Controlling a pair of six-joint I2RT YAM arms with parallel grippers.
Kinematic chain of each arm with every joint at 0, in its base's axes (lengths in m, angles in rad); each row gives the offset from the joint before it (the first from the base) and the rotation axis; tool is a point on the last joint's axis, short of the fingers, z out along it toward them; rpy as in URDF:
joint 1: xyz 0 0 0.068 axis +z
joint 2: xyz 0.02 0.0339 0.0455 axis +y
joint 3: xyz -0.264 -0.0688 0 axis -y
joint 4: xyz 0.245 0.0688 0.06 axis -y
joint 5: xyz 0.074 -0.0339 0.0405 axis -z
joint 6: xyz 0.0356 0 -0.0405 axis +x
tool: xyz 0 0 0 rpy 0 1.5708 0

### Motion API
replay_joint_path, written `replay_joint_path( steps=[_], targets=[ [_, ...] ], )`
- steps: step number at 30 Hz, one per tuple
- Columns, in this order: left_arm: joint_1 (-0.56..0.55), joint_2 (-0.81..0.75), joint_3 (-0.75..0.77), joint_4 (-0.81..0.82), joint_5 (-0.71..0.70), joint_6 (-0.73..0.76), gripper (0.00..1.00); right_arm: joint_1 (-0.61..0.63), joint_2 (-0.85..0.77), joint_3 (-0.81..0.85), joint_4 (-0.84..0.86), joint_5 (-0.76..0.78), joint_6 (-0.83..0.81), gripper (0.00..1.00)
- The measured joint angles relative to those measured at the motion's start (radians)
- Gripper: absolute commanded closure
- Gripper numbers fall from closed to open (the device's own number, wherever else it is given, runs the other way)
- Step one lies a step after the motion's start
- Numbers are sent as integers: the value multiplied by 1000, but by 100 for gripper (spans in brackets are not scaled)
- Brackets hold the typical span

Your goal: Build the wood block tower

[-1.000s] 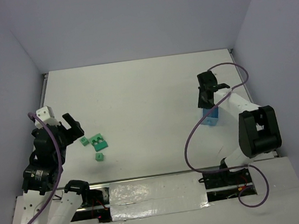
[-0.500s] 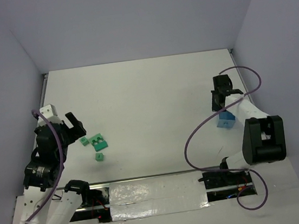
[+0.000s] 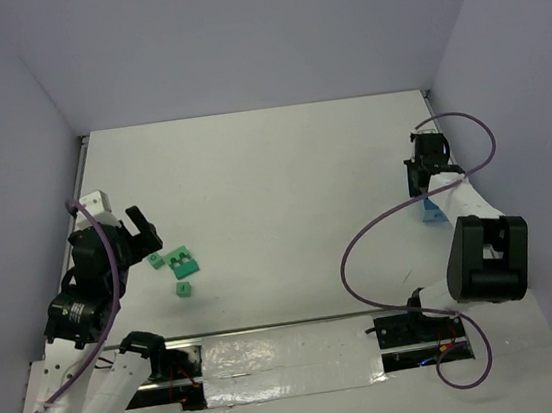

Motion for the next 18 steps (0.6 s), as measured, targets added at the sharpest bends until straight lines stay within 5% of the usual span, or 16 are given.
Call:
replay_joint_path(
  steps=[8, 15, 16, 17, 18],
  targets=[
    [-10, 2, 0, -6, -19, -2, 0, -19, 93, 37, 2, -33, 1, 83],
    [-12, -6, 0, -7, -29, -3, 0, -19, 94, 39, 3, -48, -3, 80],
    [-12, -10, 0, -8, -29, -3, 0, -19, 94, 39, 3, -48, -4, 78],
    [-14, -17, 0, -7, -30, -3, 0, -19, 94, 39, 3, -44, -6, 63],
    [-15, -23, 0, -7, -30, -3, 0, -18, 94, 39, 3, -40, -3, 62]
  ],
)
